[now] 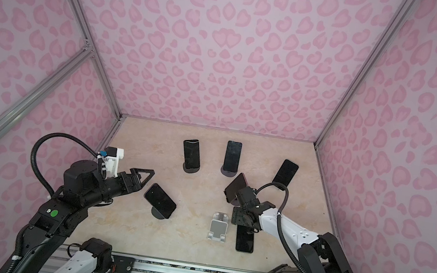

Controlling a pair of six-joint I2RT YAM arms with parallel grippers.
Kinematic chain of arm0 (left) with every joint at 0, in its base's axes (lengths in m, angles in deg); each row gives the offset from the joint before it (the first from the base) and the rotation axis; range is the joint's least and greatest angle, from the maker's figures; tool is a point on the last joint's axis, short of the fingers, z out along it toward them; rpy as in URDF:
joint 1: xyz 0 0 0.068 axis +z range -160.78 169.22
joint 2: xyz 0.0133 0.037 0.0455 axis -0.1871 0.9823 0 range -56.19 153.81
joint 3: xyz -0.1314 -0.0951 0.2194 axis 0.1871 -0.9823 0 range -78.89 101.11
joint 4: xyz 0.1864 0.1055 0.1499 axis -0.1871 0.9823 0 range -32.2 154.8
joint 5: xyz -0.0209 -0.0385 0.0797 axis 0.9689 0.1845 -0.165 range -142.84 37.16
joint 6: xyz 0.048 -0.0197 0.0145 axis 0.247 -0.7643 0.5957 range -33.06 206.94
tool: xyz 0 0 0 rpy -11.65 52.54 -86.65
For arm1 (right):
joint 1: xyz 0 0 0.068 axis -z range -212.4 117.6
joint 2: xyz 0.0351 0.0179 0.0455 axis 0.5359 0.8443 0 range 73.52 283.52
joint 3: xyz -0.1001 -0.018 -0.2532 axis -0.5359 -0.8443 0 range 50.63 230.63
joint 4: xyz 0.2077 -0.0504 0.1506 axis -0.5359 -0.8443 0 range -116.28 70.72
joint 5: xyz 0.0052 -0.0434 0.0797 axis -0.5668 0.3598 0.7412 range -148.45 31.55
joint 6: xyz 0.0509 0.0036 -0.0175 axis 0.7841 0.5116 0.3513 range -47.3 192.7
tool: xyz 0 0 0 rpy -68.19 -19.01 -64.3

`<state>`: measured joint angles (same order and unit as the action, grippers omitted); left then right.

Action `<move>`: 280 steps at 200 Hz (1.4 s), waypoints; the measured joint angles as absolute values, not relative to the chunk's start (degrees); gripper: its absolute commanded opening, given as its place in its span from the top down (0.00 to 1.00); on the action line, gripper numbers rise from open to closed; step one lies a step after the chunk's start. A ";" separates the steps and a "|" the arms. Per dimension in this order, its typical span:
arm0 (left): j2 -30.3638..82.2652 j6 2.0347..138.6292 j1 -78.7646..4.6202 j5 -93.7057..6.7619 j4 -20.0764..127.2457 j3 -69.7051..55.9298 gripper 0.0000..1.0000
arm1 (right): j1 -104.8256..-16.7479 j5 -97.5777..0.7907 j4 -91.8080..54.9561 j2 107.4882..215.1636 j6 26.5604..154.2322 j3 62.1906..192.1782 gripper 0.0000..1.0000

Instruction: Remove the phone from the phone stand

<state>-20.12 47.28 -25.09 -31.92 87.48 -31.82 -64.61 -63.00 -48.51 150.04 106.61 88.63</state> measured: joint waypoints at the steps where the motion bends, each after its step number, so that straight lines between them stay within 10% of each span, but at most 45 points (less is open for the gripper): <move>1: -20.03 47.43 -25.18 -32.02 87.67 -31.62 0.10 | -64.61 -63.00 -48.60 149.90 106.63 88.67 0.11; 140: 3.01 41.68 -78.72 -75.63 89.25 -27.40 0.01 | -59.47 -69.67 -52.95 112.22 110.65 79.91 0.02; 280: 21.04 31.28 -88.67 -88.15 85.20 -18.79 0.02 | -57.86 -67.72 -41.45 104.16 111.85 74.07 0.03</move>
